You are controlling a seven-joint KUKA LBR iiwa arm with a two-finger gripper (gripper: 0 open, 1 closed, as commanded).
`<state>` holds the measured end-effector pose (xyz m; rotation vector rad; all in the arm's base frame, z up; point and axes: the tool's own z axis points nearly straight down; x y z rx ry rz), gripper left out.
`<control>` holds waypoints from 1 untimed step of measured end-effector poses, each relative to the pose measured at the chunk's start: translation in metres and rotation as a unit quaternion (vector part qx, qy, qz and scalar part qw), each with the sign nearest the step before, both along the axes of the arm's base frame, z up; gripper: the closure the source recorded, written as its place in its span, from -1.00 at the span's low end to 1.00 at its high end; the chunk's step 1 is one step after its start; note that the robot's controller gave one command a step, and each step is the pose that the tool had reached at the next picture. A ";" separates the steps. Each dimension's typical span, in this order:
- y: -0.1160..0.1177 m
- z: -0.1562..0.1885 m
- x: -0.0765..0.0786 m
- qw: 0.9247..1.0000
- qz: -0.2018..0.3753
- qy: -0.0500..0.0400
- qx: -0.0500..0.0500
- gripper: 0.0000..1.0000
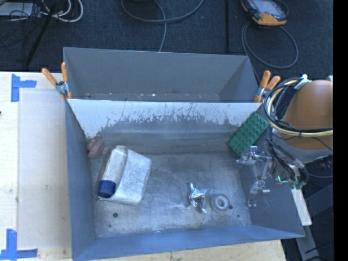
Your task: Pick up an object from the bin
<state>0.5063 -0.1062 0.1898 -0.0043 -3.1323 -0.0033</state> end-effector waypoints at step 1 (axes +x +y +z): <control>0.085 -0.122 0.000 1.000 0.006 -0.006 -0.001 -1.00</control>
Offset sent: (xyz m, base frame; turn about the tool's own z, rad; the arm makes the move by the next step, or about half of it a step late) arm -0.0009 0.0826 -0.1198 -0.0085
